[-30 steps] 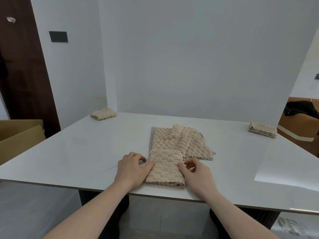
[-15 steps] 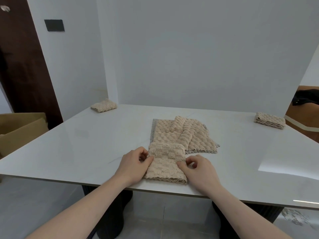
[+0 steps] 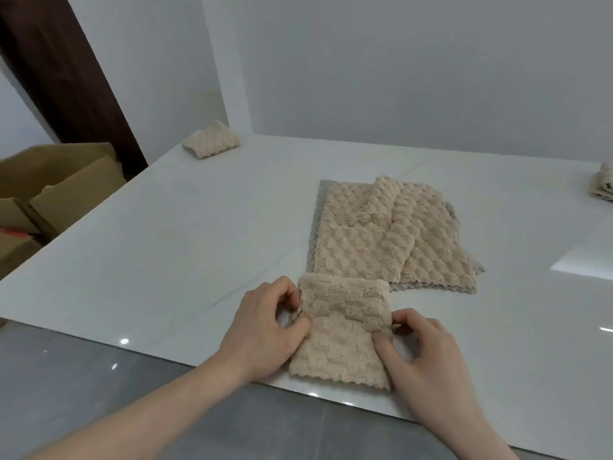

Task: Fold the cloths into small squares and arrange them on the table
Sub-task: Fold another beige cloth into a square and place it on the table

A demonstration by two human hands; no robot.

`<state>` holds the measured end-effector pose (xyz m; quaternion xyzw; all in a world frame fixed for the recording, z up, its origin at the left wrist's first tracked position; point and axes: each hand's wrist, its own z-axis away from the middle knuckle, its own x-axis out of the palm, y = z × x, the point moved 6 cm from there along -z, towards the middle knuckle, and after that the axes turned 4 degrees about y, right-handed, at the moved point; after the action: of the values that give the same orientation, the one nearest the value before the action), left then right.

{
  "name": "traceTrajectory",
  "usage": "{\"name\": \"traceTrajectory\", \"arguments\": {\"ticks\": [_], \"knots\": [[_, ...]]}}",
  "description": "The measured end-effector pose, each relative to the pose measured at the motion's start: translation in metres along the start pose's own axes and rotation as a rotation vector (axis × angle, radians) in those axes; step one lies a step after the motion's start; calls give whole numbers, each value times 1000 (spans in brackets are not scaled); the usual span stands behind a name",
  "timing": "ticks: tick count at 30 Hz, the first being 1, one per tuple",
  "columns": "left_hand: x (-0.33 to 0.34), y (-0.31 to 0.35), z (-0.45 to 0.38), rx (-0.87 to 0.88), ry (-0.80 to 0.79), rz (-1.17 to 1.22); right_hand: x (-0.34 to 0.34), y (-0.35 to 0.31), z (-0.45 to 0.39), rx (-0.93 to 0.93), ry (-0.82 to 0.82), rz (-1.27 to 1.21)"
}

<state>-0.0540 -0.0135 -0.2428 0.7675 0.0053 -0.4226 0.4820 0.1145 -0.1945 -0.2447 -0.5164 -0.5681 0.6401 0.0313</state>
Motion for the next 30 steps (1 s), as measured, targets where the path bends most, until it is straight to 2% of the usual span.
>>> {"name": "traceTrajectory", "arguments": {"ticks": [5,7,9,11,15,19,24,30], "knots": [[-6,8,-1,-146,-123,-94,-6,-6,-3,151,-76,54],[-11,20,0,-263,-203,-49,-13,-16,-3,293,-146,-30],[-26,47,9,-400,-254,19,-26,-34,1,512,-231,-191],[-48,80,26,-490,-217,94,-48,-61,13,621,-251,-272],[-104,136,64,-643,-49,269,-98,-126,35,658,-205,-380],[-140,156,98,-718,-30,338,-107,-167,51,702,-268,-505],[-176,148,103,-707,-4,330,-87,-206,56,679,-354,-516],[-220,109,82,-675,-11,403,-46,-250,35,630,-347,-456]]}}
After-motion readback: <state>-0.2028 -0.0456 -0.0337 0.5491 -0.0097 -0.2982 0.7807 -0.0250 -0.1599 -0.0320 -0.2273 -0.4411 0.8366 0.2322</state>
